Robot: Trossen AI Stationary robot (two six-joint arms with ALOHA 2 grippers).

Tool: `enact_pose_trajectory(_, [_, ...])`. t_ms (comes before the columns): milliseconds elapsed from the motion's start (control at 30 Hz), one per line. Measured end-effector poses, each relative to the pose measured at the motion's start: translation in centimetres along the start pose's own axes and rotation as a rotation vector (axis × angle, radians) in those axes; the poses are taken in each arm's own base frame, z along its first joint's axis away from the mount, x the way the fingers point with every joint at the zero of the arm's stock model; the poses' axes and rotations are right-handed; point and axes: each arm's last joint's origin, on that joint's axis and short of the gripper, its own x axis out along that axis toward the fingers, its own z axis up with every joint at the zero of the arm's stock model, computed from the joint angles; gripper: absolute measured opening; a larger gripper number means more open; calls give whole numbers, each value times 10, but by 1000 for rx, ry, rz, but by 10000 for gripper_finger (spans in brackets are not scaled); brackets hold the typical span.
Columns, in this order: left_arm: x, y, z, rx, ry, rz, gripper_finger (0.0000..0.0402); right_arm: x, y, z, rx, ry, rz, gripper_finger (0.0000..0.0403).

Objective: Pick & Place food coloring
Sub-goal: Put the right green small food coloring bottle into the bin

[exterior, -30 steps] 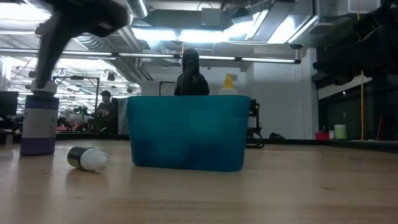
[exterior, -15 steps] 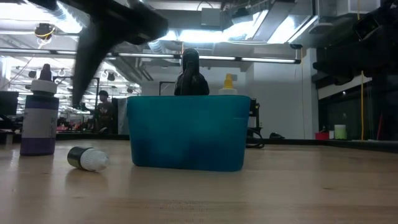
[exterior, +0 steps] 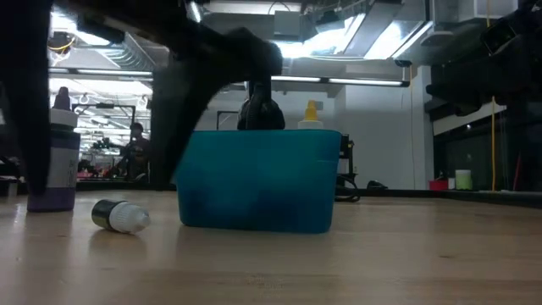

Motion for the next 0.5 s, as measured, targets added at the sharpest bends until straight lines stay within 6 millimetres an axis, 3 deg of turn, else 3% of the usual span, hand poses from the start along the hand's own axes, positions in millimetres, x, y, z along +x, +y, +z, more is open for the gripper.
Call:
enact_pose_trajectory(233, [21,9,2,-2,75,70,239,0,0,0,0,0,0,223])
enact_pose_trajectory(500, [28,16,-2,-18,129,43,240,0,0,0,0,0,0,223])
